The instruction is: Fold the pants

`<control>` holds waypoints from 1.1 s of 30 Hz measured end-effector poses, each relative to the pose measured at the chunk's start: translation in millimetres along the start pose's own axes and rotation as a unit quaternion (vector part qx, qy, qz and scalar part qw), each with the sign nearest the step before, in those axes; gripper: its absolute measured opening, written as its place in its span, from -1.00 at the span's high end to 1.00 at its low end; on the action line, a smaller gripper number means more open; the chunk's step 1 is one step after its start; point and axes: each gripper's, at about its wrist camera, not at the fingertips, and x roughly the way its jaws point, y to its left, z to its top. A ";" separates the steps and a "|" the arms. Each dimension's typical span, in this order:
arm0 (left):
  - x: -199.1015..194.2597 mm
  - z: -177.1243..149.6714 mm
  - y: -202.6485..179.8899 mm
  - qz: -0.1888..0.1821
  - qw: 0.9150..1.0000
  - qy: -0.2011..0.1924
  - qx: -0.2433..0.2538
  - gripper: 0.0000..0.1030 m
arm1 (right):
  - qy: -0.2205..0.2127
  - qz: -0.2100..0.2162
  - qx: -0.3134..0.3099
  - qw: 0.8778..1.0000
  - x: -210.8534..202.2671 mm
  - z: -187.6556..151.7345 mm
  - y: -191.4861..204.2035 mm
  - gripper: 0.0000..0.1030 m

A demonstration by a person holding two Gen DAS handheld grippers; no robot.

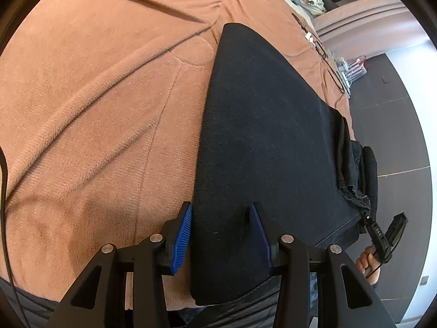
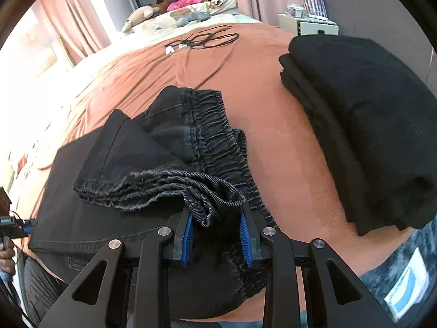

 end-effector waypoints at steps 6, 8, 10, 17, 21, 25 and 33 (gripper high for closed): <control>-0.9 1.5 3.1 -0.006 1.000 0.000 -0.003 0.12 | -0.020 0.003 0.012 1.000 -28.6 -4.7 6.6 0.81; -1.2 1.6 4.3 -0.007 1.000 0.001 -0.003 0.12 | -0.020 0.000 0.018 1.000 -38.4 -8.5 6.9 0.81; -1.2 2.7 5.9 -0.008 1.000 0.001 -0.002 0.14 | -0.018 0.000 0.027 0.999 -43.5 -13.2 5.3 0.81; -3.2 4.6 11.6 -0.013 1.000 -0.002 -0.002 0.16 | -0.003 -0.007 0.069 0.998 -40.8 -30.1 -10.9 0.81; -2.1 12.2 12.3 -0.018 1.000 -0.007 -0.001 0.17 | 0.006 -0.008 0.091 0.996 -31.3 -35.4 -18.5 0.81; 2.5 22.9 10.3 -0.022 1.000 -0.007 -0.001 0.32 | 0.008 -0.002 0.102 0.995 -35.0 -36.3 -16.7 0.70; 16.6 47.9 1.7 -0.032 0.999 -0.004 0.004 0.35 | 0.006 0.008 0.121 0.993 -59.8 -60.0 -17.6 0.05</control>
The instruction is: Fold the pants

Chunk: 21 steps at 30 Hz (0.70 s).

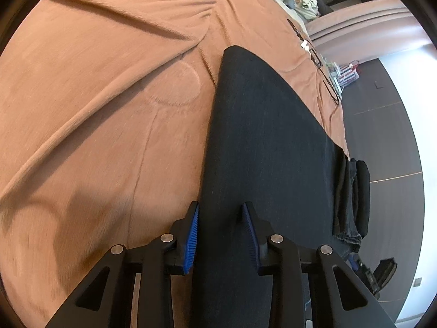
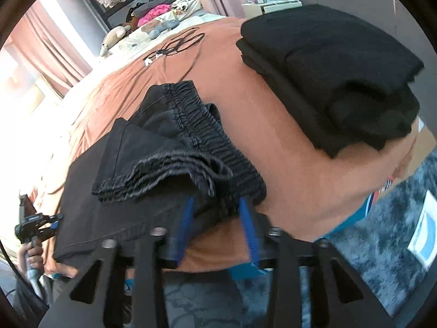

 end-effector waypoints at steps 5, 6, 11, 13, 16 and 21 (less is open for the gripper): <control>5.6 13.0 -2.0 -0.002 1.000 0.002 0.007 0.36 | 0.016 0.018 0.038 0.999 8.5 -16.8 -10.7 -0.07; 5.8 14.2 -1.3 -0.001 1.000 0.002 0.010 0.37 | 0.021 0.029 0.047 0.998 12.7 -19.7 -13.1 -0.07; 12.9 27.4 -2.1 -0.007 1.000 0.006 0.010 0.42 | 0.023 0.086 0.075 0.993 28.4 -21.5 -13.6 -0.07; 15.5 32.8 -2.9 -0.008 1.000 0.006 0.008 0.59 | 0.014 0.106 0.085 0.991 33.0 -17.6 -14.7 -0.07; 15.6 37.1 -4.6 -0.009 1.000 -0.003 0.006 0.80 | 0.018 0.108 0.095 0.989 45.6 -12.3 -16.8 -0.07; 0.8 39.7 -8.6 -0.021 0.999 -0.029 -0.001 0.89 | 0.005 0.108 0.119 0.987 63.0 -9.1 -24.7 0.11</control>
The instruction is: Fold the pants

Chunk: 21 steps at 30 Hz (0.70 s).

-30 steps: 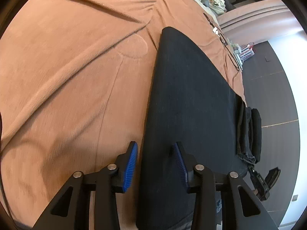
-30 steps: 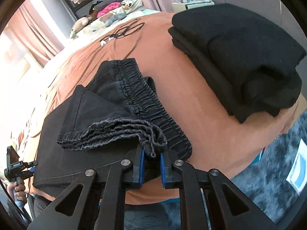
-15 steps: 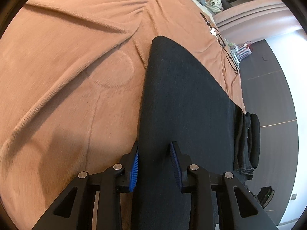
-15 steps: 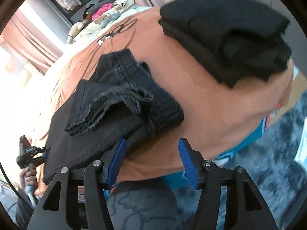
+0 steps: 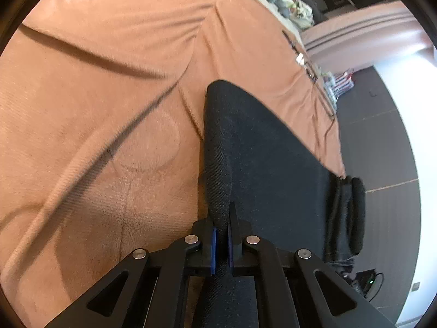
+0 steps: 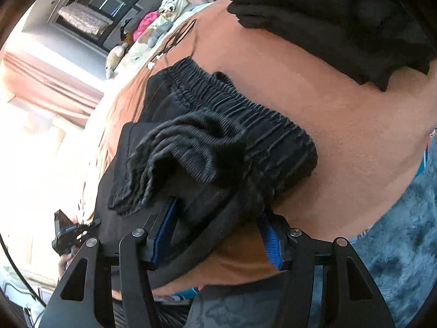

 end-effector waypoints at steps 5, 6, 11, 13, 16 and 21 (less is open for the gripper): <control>-27.1 5.7 -11.7 -0.013 1.000 -0.022 0.003 0.89 | -0.004 0.002 -0.031 1.000 0.2 -9.8 22.8 0.77; -33.0 6.8 -13.0 -0.014 1.000 -0.027 0.004 0.89 | -0.005 0.004 -0.033 0.999 0.5 -10.4 23.8 0.78; -67.7 11.3 -0.6 -0.011 0.999 -0.047 0.003 0.90 | 0.007 0.020 -0.045 0.999 9.8 -18.4 41.3 0.83; -83.7 10.5 10.2 -0.006 0.999 -0.054 -0.002 0.90 | 0.015 0.023 -0.055 0.998 18.8 -24.8 51.2 0.83; -101.2 8.8 23.3 0.005 0.998 -0.064 -0.011 0.90 | 0.026 0.027 -0.065 0.997 32.5 -32.5 65.2 0.83; -136.6 11.6 52.0 0.024 0.996 -0.079 -0.026 0.90 | 0.047 0.033 -0.086 0.995 51.4 -43.6 89.9 0.83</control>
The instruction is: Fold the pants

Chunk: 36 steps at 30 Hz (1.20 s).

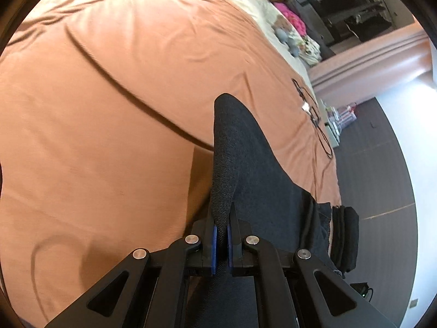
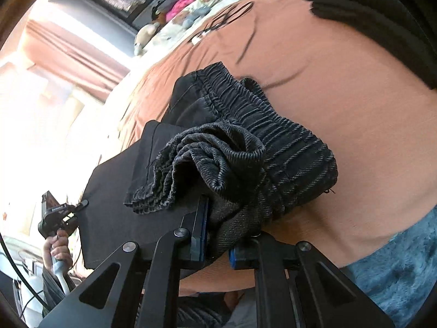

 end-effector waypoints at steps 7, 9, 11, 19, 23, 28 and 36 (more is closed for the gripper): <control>-24.0 11.8 28.0 0.017 1.000 -0.013 -0.011 0.90 | 0.019 0.004 -0.026 0.999 17.0 2.8 22.5 0.83; -28.1 14.3 33.4 0.023 1.000 -0.014 -0.010 0.90 | 0.022 0.007 -0.029 0.999 18.5 4.4 24.1 0.84; -32.0 19.7 40.1 0.028 0.999 -0.015 -0.011 0.90 | 0.024 0.009 -0.034 0.999 20.9 2.6 27.2 0.85; -39.7 39.7 66.2 0.043 0.999 -0.021 -0.019 0.90 | 0.031 0.011 -0.050 0.998 27.0 -11.0 41.2 0.88; -25.2 44.9 79.5 0.051 0.998 0.004 -0.029 0.86 | 0.046 -0.005 -0.066 0.997 30.3 -8.5 39.5 0.81; -19.7 35.7 90.0 0.090 0.996 0.009 -0.025 0.46 | 0.059 0.000 -0.081 0.995 12.1 -0.4 25.2 0.64; -41.7 10.0 115.6 0.099 0.994 0.004 -0.040 0.11 | 0.035 0.005 -0.100 0.994 -32.1 5.9 -3.3 0.07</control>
